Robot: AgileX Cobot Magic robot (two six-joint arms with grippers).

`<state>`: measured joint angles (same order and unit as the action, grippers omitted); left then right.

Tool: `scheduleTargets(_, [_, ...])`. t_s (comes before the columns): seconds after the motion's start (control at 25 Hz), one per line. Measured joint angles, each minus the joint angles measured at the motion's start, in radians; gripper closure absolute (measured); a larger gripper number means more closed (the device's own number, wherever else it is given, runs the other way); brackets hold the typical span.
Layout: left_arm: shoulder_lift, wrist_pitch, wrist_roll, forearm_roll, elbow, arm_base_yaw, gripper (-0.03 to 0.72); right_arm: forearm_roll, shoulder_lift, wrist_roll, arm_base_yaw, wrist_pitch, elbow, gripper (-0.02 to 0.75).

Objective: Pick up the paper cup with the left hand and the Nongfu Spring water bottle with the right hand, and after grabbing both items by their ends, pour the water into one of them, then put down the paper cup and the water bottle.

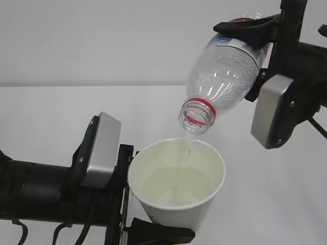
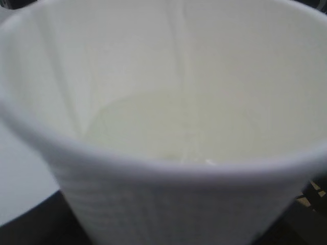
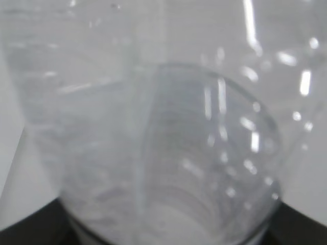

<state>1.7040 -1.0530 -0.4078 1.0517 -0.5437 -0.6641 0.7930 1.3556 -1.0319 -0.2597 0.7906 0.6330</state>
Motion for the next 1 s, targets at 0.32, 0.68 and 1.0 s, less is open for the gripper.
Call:
scheduleTargets(0.32, [0.0, 0.0, 0.0, 0.0, 0.0, 0.0, 0.145, 0.0, 0.0, -0.005, 0.0, 0.0, 0.0, 0.29])
scheduleTargets(0.68, [0.0, 0.0, 0.0, 0.0, 0.0, 0.0, 0.145, -0.002, 0.0, 0.009, 0.0, 0.001, 0.0, 0.29])
scheduleTargets(1.0, [0.0, 0.0, 0.0, 0.0, 0.0, 0.0, 0.145, -0.002, 0.0, 0.105, 0.0, 0.002, 0.0, 0.29])
